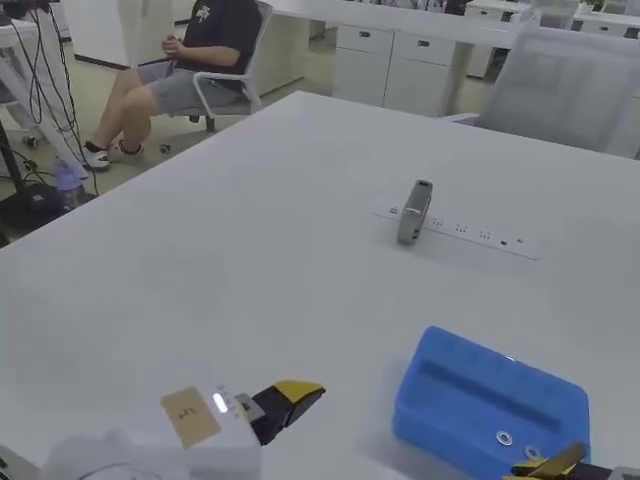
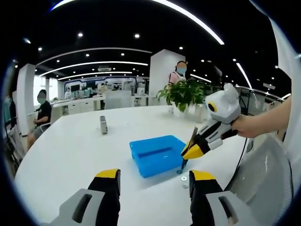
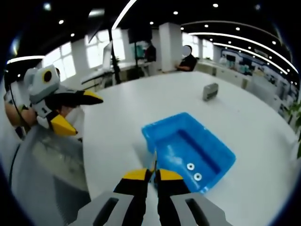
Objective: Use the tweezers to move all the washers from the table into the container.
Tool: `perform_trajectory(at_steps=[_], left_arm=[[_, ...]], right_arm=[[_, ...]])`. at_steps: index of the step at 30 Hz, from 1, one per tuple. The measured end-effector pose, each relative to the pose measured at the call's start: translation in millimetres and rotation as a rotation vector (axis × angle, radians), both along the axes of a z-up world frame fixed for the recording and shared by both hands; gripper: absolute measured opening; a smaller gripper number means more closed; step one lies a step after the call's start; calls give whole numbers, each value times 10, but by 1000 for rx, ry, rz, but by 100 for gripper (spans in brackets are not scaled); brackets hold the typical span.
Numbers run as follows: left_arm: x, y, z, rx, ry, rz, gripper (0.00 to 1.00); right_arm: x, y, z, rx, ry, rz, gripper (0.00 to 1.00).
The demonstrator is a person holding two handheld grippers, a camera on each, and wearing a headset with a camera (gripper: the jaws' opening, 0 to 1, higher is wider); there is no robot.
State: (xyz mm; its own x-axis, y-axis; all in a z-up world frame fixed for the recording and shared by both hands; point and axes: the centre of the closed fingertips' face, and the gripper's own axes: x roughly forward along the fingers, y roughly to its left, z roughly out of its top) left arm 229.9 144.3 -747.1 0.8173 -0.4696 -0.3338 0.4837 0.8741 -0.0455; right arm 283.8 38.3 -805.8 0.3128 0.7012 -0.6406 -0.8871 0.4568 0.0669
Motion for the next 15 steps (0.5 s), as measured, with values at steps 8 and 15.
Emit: perform_trajectory(at_steps=[8,15], left_arm=[[0,0,-14,7,5,-3,57],[0,2,-20,11,7,-4,57]], right_arm=[[14,3,-107,-39,-18,12,4],[25,3,-136,-51,-19,17,4]])
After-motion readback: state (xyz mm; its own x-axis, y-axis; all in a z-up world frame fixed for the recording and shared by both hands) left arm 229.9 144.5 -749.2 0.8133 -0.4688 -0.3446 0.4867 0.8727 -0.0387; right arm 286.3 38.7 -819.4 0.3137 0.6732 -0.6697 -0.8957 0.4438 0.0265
